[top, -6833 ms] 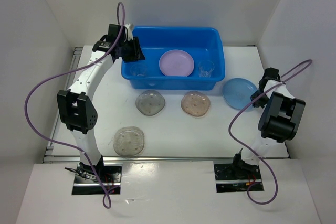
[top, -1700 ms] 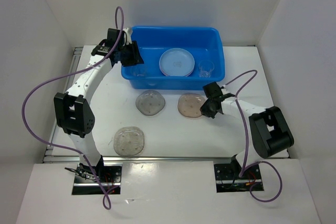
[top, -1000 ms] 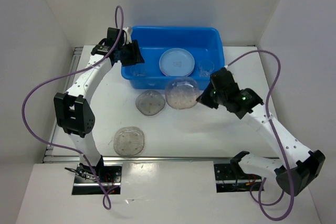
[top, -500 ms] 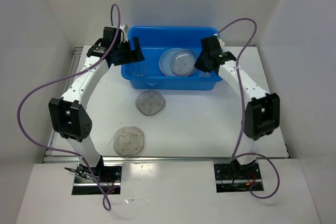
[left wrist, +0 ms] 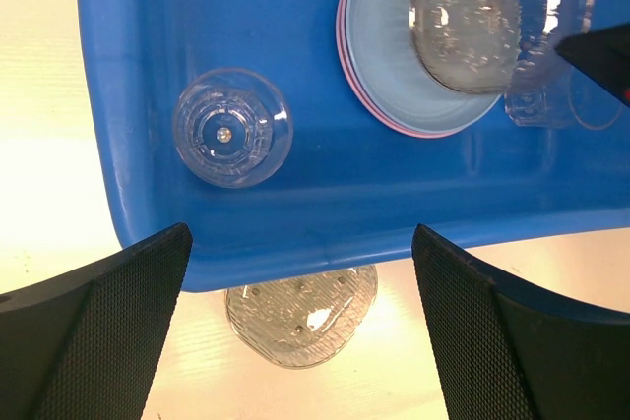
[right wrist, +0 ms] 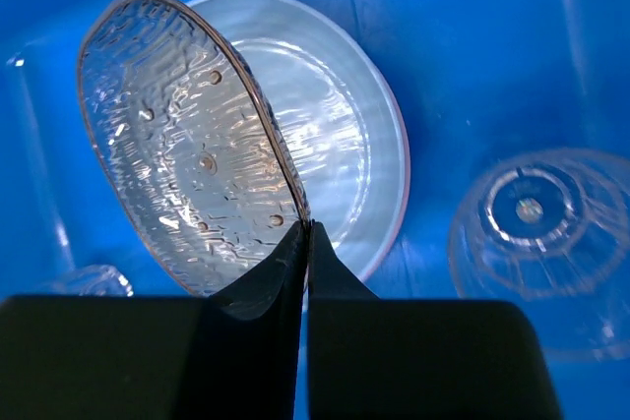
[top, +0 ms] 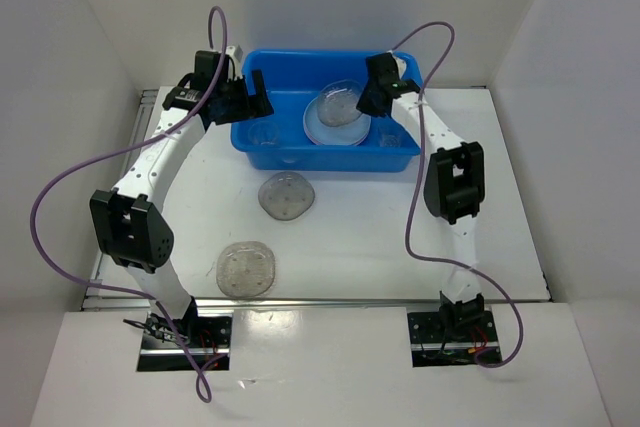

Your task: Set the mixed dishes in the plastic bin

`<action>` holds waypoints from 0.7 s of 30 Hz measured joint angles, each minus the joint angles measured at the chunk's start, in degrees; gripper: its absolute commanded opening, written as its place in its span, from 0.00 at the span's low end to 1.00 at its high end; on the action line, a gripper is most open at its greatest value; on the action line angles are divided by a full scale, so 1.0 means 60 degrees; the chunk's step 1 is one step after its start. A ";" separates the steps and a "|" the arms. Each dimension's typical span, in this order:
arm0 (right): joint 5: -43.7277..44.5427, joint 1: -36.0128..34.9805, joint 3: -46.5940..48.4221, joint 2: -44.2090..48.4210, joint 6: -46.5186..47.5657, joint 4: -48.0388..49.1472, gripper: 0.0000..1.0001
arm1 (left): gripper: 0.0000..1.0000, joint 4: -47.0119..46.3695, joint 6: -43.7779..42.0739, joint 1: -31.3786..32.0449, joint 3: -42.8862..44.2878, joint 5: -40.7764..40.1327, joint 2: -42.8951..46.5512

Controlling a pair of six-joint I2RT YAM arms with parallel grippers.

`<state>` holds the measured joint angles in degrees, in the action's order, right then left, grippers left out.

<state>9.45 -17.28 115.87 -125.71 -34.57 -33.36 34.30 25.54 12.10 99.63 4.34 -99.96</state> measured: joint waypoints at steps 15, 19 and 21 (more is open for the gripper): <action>-0.0044 0.0113 0.1177 -0.1126 0.0259 -0.0240 0.52 | 1.00 0.0000 0.0004 0.0000 -0.0109 0.0004 0.0007; -0.0113 0.0109 -0.0270 0.0291 0.0426 -0.0124 0.52 | 1.00 -0.0004 -0.0007 0.0000 -0.0109 -0.0047 0.0007; -0.0160 0.0051 -0.1362 0.1537 0.0521 0.0080 0.52 | 1.00 0.0004 -0.0022 0.0000 -0.0109 -0.0200 0.0007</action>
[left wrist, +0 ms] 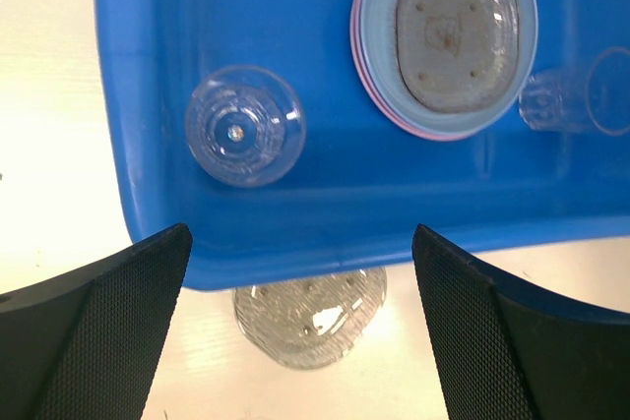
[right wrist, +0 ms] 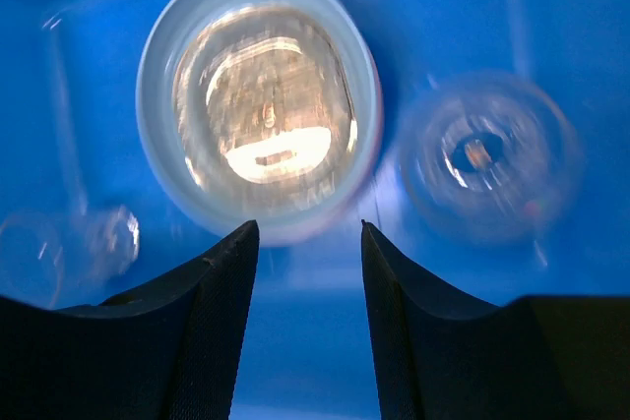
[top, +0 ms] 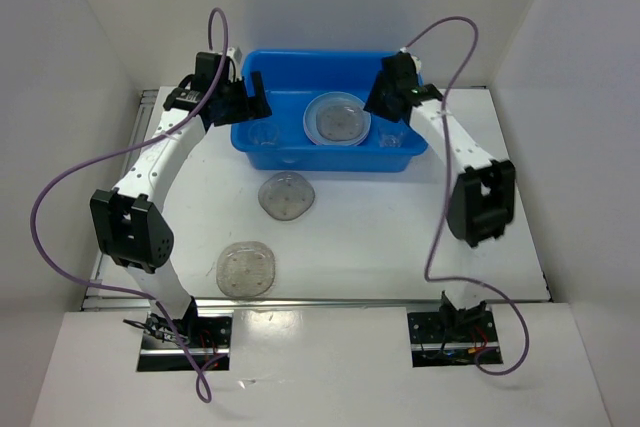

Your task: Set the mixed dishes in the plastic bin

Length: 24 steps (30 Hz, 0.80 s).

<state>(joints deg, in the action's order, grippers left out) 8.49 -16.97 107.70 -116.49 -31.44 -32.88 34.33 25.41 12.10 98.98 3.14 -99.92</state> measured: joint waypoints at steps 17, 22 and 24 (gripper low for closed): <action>-0.0718 -0.3544 -0.6980 0.5741 -0.1260 0.0637 0.51 | 0.94 0.0401 -0.0262 0.0000 -0.0506 -0.1745 0.0605; -0.0852 -0.3672 -0.7151 0.4772 -0.1555 0.1016 0.51 | 0.94 0.0605 -0.0273 0.0000 -0.1286 -0.2007 0.1752; -0.0831 -0.3705 -0.7260 0.4535 -0.1701 0.1348 0.50 | 0.94 0.0659 -0.0277 0.0000 -0.1395 -0.2051 0.2065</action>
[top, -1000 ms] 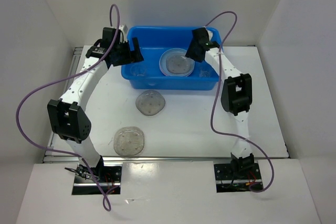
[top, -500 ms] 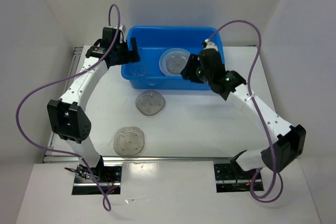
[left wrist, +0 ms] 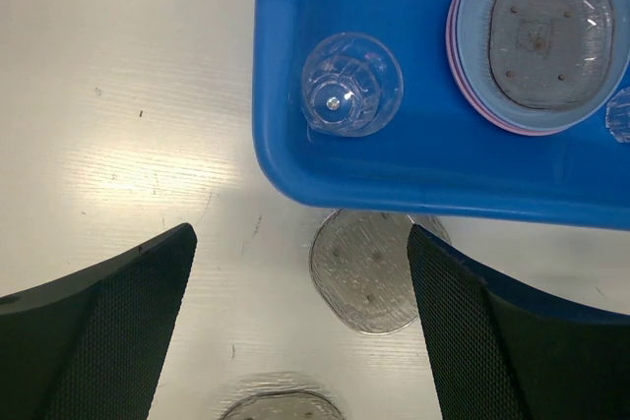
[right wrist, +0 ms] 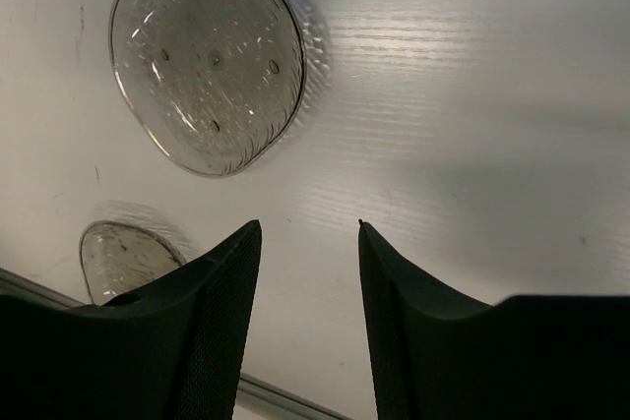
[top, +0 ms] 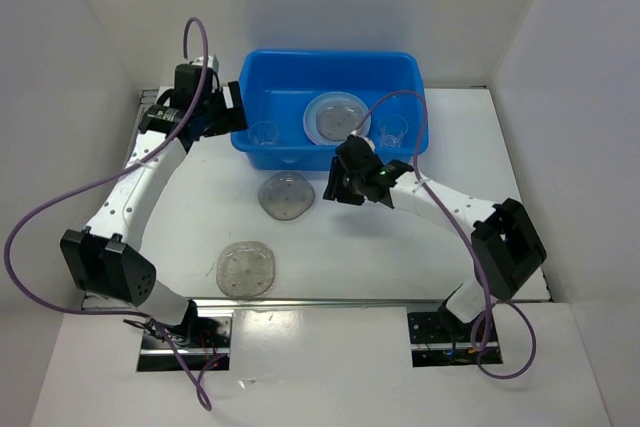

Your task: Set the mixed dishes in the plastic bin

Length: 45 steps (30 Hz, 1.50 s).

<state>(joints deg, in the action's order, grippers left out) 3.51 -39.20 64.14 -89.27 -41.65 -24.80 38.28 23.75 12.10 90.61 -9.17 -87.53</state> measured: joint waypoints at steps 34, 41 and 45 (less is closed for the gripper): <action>0.1570 -0.1151 0.0084 -0.3435 -0.3588 0.3330 0.41 | 0.94 0.0193 -0.0007 0.0204 -0.0630 0.1013 0.0193; 0.1716 -0.1158 -0.0386 -0.2645 -0.3621 0.3242 0.41 | 0.94 0.0193 -0.0007 0.0204 -0.0637 0.1016 0.0193; 0.1774 -0.1158 -0.0302 -0.2452 -0.3621 0.3297 0.41 | 0.94 0.0193 -0.0007 0.0204 -0.0637 0.1016 0.0193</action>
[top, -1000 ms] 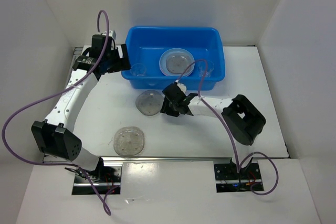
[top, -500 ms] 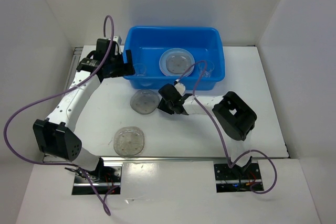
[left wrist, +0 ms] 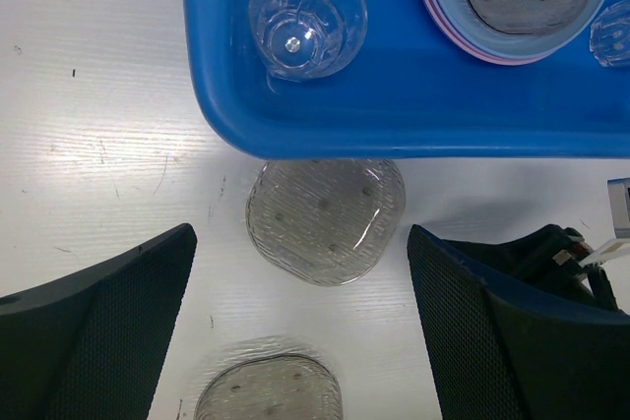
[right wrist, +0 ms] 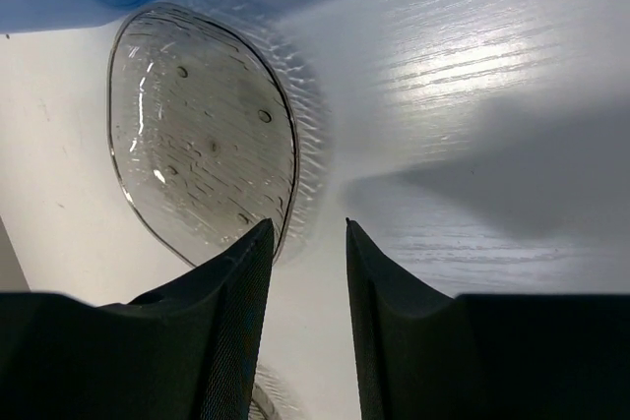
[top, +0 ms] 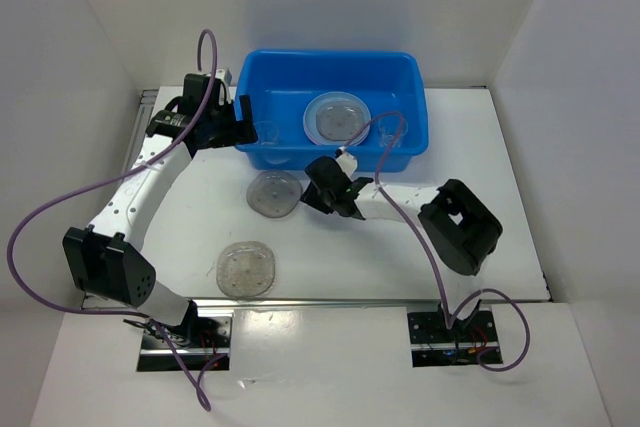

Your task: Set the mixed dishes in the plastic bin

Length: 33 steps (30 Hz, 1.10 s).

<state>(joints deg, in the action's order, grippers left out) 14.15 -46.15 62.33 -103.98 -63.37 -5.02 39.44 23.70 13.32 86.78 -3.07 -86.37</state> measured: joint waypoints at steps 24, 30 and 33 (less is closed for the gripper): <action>-0.0131 -0.0284 0.1388 -0.1814 0.0331 0.0215 0.01 | 0.96 0.0004 -0.0044 0.0000 -0.0095 -0.0015 0.0000; -0.0040 -0.0412 0.0044 0.0372 0.0889 -0.0586 0.01 | 0.96 0.0004 -0.0186 0.0000 -0.0146 -0.0138 0.0000; 0.0131 -0.0477 -0.0550 0.2779 0.1297 -0.1355 0.01 | 0.96 0.0000 -0.0186 0.0000 -0.0149 -0.0222 0.0000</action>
<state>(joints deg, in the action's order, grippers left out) 14.94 -49.01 59.02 -87.31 -55.59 -13.15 39.44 22.59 13.32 85.89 -4.40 -86.37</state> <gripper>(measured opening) 0.019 0.957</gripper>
